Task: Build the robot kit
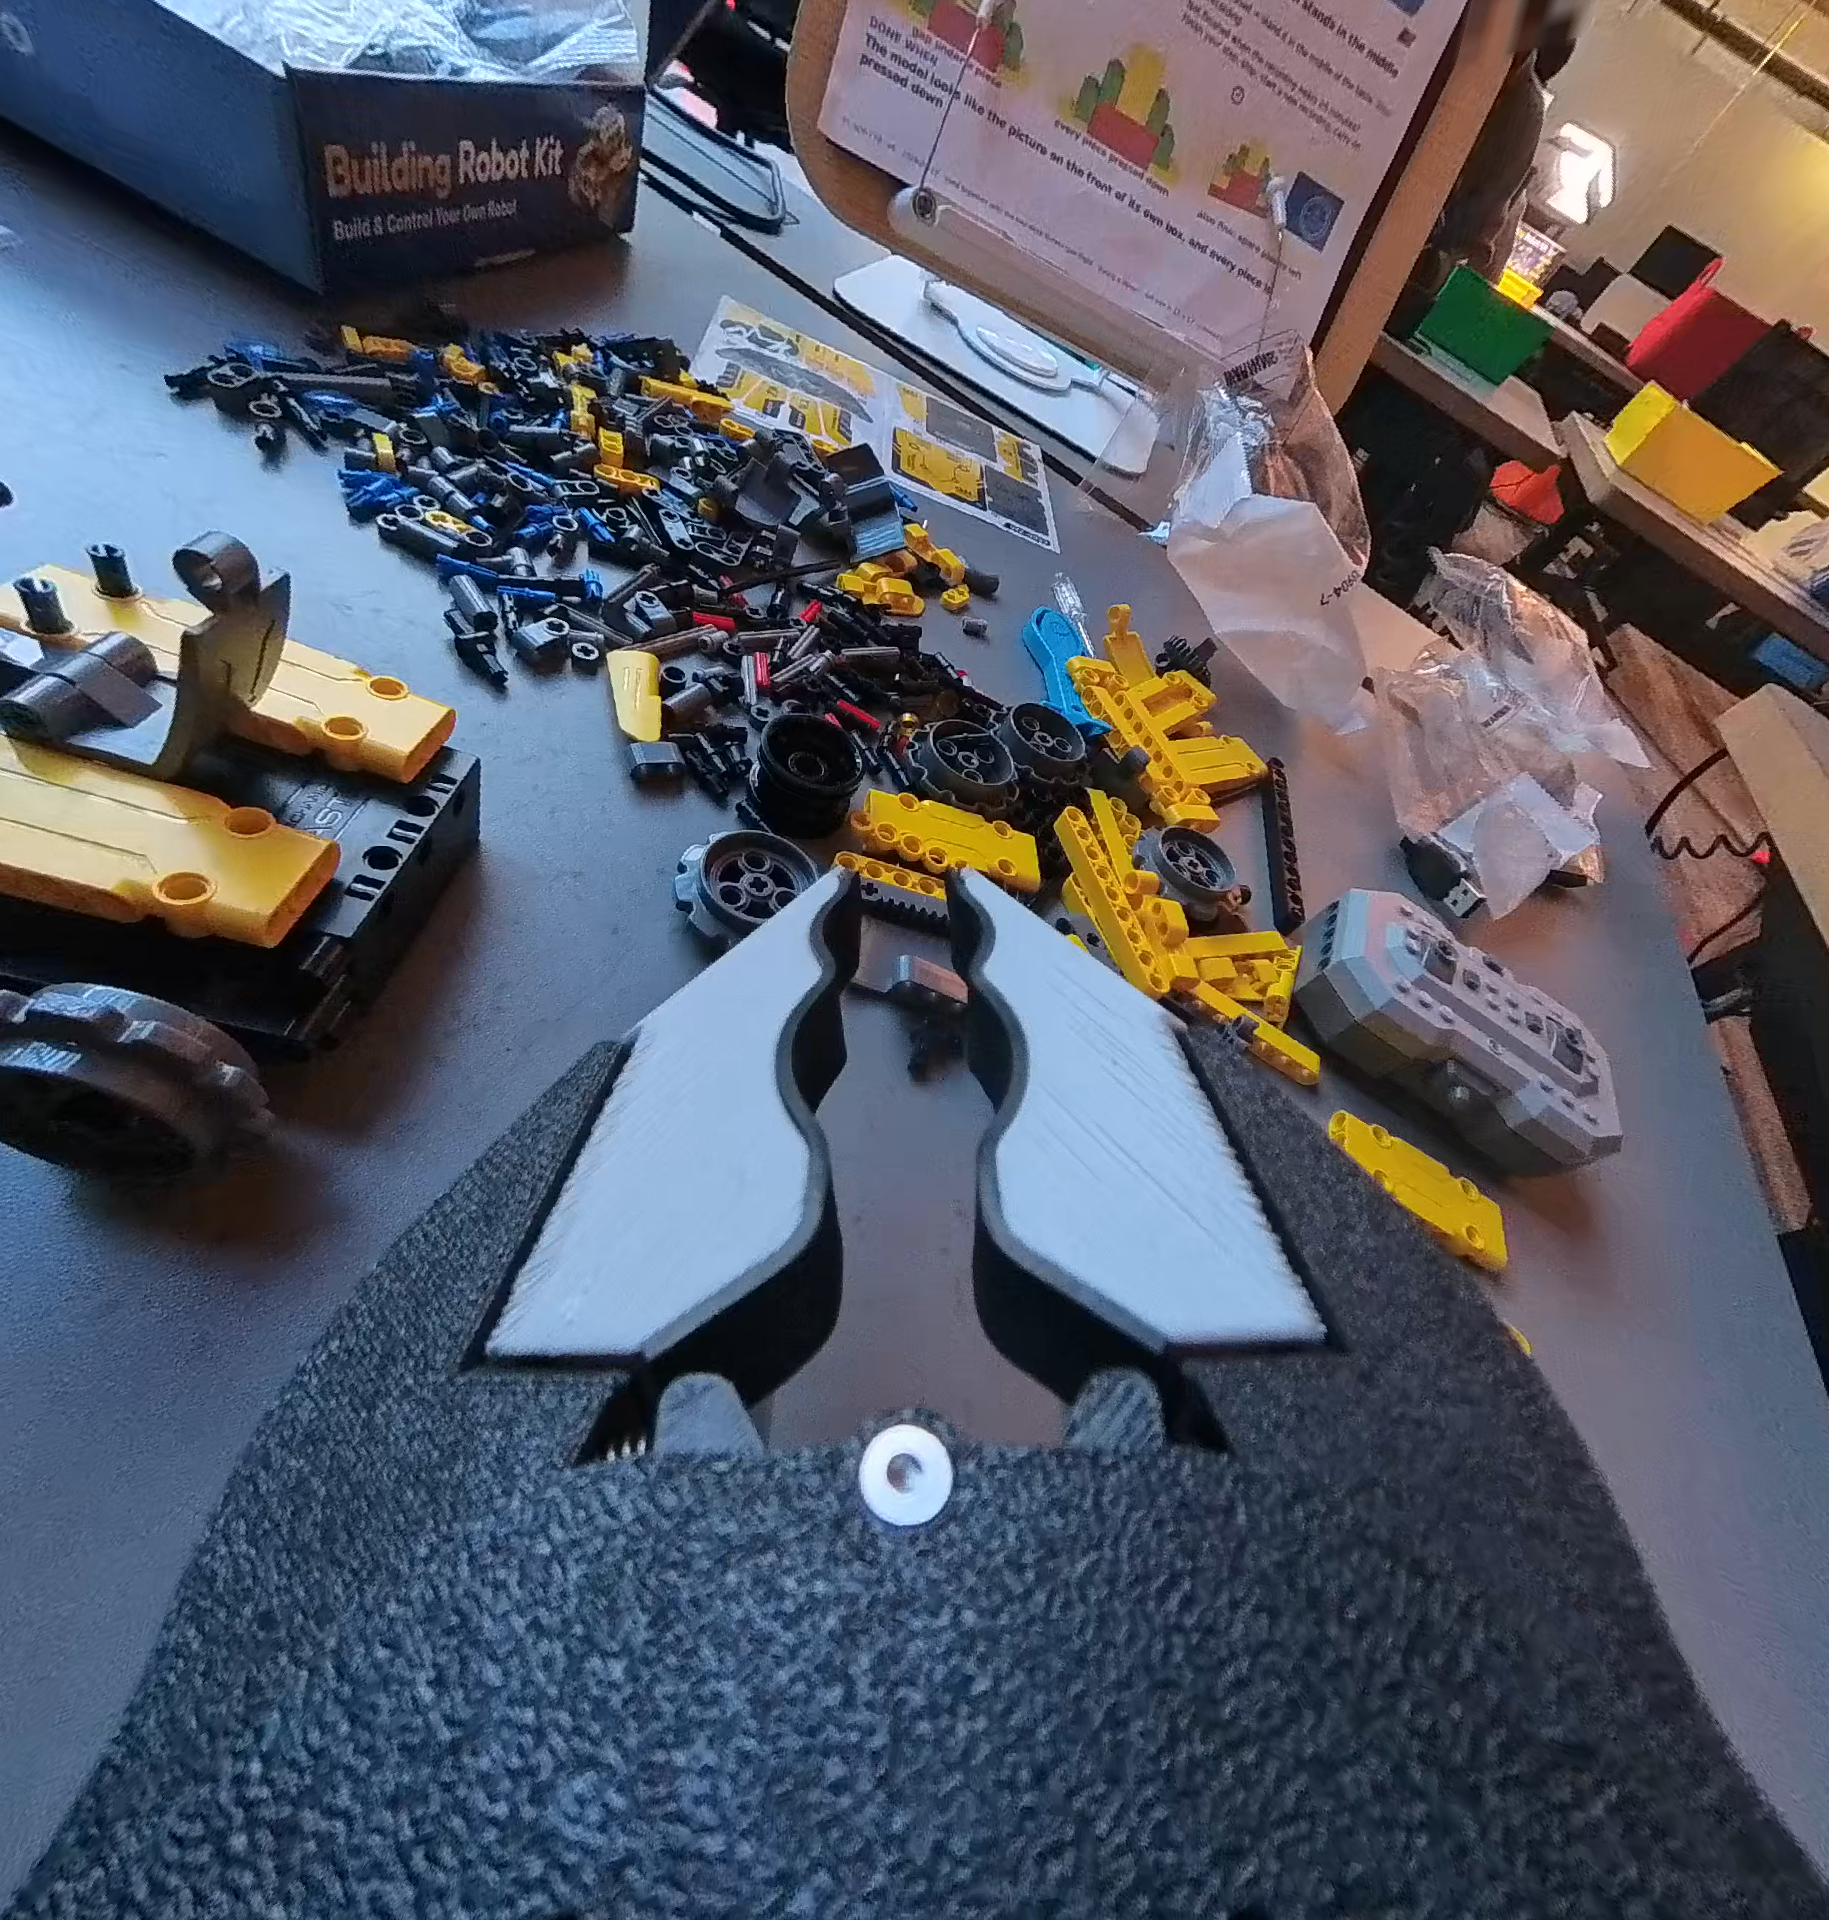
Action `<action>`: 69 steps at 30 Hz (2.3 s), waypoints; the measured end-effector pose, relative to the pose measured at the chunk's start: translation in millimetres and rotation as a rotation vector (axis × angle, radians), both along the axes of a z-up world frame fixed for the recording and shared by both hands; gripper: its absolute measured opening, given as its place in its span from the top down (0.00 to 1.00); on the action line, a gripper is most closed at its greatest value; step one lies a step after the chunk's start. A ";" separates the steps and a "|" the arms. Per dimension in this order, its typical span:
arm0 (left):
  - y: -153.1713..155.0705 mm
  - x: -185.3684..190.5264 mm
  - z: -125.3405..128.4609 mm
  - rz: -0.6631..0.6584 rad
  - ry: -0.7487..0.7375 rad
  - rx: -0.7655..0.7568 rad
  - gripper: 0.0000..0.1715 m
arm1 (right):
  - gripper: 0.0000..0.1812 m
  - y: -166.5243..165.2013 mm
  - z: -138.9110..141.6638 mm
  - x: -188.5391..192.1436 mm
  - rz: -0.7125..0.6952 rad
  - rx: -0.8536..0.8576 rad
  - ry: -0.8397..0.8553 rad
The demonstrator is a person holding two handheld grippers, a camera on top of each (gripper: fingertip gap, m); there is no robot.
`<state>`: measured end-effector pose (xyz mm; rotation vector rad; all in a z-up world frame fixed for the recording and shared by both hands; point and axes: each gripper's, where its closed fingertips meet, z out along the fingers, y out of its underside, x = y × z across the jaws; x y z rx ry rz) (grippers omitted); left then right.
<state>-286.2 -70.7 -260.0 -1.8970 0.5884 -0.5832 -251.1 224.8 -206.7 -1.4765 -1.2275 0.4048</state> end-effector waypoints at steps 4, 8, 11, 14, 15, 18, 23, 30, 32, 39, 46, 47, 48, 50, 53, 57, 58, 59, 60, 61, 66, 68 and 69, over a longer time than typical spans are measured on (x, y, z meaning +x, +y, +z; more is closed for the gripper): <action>-0.1 0.6 -1.1 -0.002 0.006 -0.002 0.70 | 0.91 -0.4 0.4 0.0 0.002 0.002 0.002; 0.3 0.4 -1.0 0.001 0.006 -0.003 0.70 | 0.92 -1.0 0.3 -0.4 0.007 0.003 0.001; 0.7 0.3 -1.3 0.002 0.006 -0.005 0.70 | 0.92 -1.2 0.3 -0.5 0.008 0.002 0.001; 0.3 0.7 -1.9 0.001 0.009 -0.007 0.70 | 0.92 -1.2 0.2 -0.6 0.008 0.003 0.001; 0.0 0.8 -2.1 -0.001 0.010 -0.007 0.70 | 0.92 -1.2 0.3 -0.7 0.008 0.003 0.001; -0.4 1.8 -2.1 -0.004 0.010 -0.006 0.70 | 0.92 -1.1 0.2 -0.7 0.008 0.004 0.001; -0.8 2.7 -2.6 -0.009 0.009 -0.008 0.70 | 0.92 -1.1 -0.5 -1.1 0.008 0.004 -0.003; -0.4 2.1 -2.3 -0.008 -0.002 -0.014 0.70 | 0.92 -1.1 -1.9 -1.8 0.010 0.002 -0.011; 0.0 1.3 -2.9 -0.007 0.000 -0.014 0.70 | 0.92 -0.9 -2.4 -1.9 0.011 0.000 -0.012; 17.4 -16.5 23.8 0.117 -0.042 0.065 0.68 | 0.92 -13.7 -7.2 -9.9 0.124 -0.062 -0.025; 90.2 -66.9 60.9 0.305 0.248 0.107 0.55 | 0.86 -61.7 -21.3 -16.5 0.370 -0.337 -0.077; 101.1 -64.7 55.3 0.275 0.263 0.053 0.51 | 0.84 -69.7 -25.1 -16.4 0.401 -0.391 -0.098; 109.2 -59.5 46.0 0.225 0.276 -0.022 0.49 | 0.83 -77.7 -28.8 -15.9 0.433 -0.448 -0.120; 123.4 -53.2 27.8 0.155 0.288 -0.140 0.51 | 0.86 -93.7 -34.0 -13.8 0.502 -0.581 -0.152; 128.2 -47.0 15.6 0.076 0.190 -0.297 0.50 | 0.97 -100.4 -36.1 -9.2 0.549 -0.750 -0.153; 120.5 -41.2 5.2 0.043 0.097 -0.354 0.51 | 0.82 -100.2 -37.4 -3.3 0.588 -0.854 -0.162; 119.2 -39.0 5.1 0.047 0.087 -0.337 0.51 | 0.82 -103.3 -35.9 -1.7 0.617 -0.868 -0.162; 116.6 -37.8 5.1 0.044 0.100 -0.333 0.51 | 0.81 -107.8 -34.2 0.6 0.655 -0.879 -0.166; 115.1 -38.2 6.3 0.052 0.120 -0.314 0.51 | 0.80 -110.7 -33.9 3.3 0.687 -0.876 -0.179; 114.8 -42.3 8.1 0.080 0.162 -0.273 0.50 | 0.77 -110.1 -36.0 5.9 0.697 -0.857 -0.203; 87.1 -39.6 13.7 0.039 0.398 -0.033 0.51 | 0.70 -113.3 -50.4 15.3 0.770 -0.721 -0.358; 85.2 -40.1 0.7 0.023 0.456 -0.090 0.40 | 0.74 -134.8 -50.0 15.7 0.878 -0.776 -0.400; 86.6 -39.3 0.2 0.018 0.453 -0.098 0.38 | 0.74 -145.0 -48.8 15.4 0.925 -0.808 -0.417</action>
